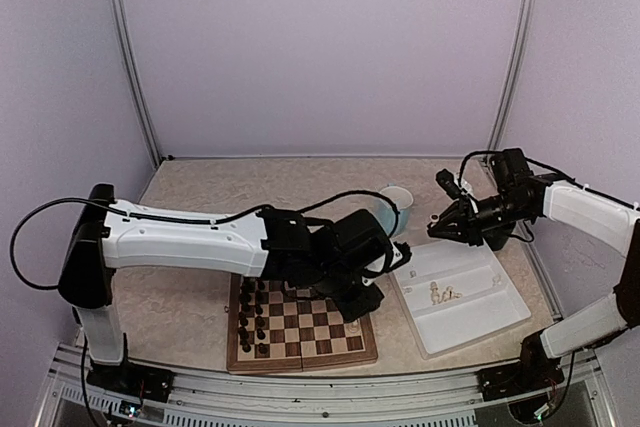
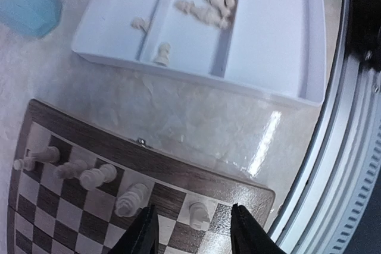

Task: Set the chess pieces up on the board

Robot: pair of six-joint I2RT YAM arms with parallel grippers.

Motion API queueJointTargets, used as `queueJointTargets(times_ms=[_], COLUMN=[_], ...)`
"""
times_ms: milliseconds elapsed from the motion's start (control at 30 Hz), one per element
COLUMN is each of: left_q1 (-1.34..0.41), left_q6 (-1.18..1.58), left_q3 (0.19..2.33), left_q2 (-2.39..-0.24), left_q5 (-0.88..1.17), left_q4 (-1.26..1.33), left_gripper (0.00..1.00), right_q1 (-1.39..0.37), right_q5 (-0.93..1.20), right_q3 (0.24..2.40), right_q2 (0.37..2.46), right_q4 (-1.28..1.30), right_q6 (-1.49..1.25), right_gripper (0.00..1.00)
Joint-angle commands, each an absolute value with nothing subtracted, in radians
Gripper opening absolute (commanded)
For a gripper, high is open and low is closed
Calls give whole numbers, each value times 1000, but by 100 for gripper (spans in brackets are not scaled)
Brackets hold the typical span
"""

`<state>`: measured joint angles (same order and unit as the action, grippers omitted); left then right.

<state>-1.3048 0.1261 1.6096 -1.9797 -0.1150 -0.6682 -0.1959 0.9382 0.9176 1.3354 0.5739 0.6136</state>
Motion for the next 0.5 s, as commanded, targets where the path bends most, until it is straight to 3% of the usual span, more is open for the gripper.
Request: queueJointTargets(times_ms=[0, 233, 467], left_q1=[-1200, -1061, -1039], left_q6=[274, 542, 667], left_q3=[1569, 1417, 1417], left_q2=[-1803, -1718, -1775], left_q5=[-57, 145, 245], left_q4=[-462, -64, 110], left_gripper=[44, 49, 50], right_q1=[-266, -441, -561], right_q5=[776, 554, 427], right_q3=[980, 1084, 1154], right_q2=[1272, 1272, 1310], right_q4=[624, 673, 697], right_q6=[668, 714, 713], right_gripper=[6, 6, 6])
